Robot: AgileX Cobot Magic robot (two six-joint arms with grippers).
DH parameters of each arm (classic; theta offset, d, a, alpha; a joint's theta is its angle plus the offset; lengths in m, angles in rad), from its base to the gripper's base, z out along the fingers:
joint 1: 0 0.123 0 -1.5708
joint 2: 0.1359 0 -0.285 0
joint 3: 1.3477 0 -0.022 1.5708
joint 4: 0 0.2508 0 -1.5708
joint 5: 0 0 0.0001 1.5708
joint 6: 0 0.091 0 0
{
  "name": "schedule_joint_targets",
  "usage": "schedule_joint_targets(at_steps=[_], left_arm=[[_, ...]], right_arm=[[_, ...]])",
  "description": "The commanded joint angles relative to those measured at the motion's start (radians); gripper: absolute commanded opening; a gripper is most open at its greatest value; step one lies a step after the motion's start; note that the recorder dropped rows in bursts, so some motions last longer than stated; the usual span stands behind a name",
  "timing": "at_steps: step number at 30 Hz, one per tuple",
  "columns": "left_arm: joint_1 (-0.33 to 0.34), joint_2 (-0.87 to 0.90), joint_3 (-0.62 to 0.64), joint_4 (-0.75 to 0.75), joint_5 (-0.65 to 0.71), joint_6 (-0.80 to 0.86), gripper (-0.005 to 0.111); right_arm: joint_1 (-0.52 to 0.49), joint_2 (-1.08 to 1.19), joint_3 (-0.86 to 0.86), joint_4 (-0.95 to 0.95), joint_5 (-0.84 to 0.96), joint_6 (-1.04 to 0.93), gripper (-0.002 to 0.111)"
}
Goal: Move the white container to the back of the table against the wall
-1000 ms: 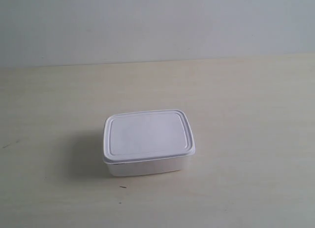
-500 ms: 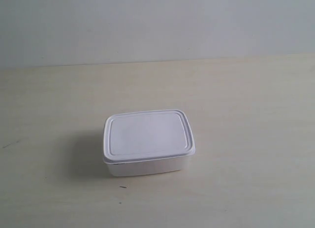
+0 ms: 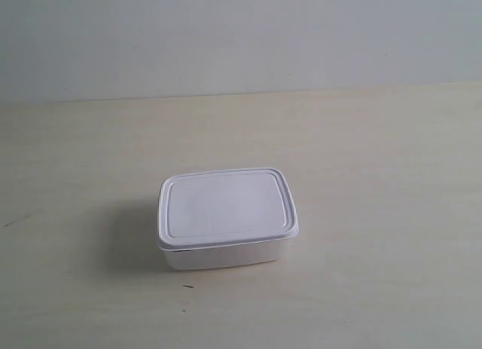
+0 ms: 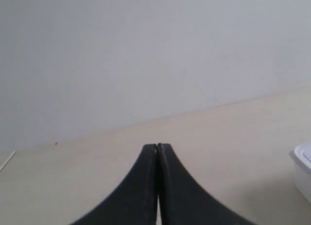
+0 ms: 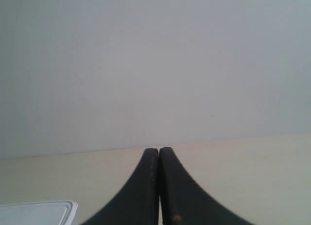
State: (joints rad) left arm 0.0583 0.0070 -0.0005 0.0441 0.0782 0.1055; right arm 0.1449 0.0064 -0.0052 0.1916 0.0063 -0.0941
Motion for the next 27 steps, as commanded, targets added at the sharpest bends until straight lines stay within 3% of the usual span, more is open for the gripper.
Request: schedule_joint_targets(at_steps=[1, 7, 10, 17, 21, 27], left_arm=[[0.002, -0.007, 0.001, -0.008, -0.141, -0.019, 0.000], [0.002, -0.007, 0.001, -0.008, -0.301, -0.207, 0.000], [0.002, -0.007, 0.001, -0.008, -0.295, -0.328, 0.000], [0.002, -0.007, -0.022, -0.016, -0.272, -0.400, 0.000], [0.002, 0.057, -0.124, -0.016, -0.142, -0.426, 0.000], [0.002, 0.288, -0.347, -0.020, 0.114, -0.483, 0.000]], right_arm=[[0.004, -0.006, 0.005, 0.001, -0.022, 0.016, 0.000], [0.004, -0.006, 0.005, 0.089, -0.026, 0.067, 0.000], [0.004, -0.006, 0.005, 0.121, -0.028, 0.094, 0.000], [0.004, -0.006, -0.042, 0.124, -0.014, 0.142, 0.000], [0.004, 0.088, -0.180, 0.061, 0.133, 0.139, 0.000], [0.004, 0.377, -0.418, 0.030, 0.284, 0.139, 0.000]])
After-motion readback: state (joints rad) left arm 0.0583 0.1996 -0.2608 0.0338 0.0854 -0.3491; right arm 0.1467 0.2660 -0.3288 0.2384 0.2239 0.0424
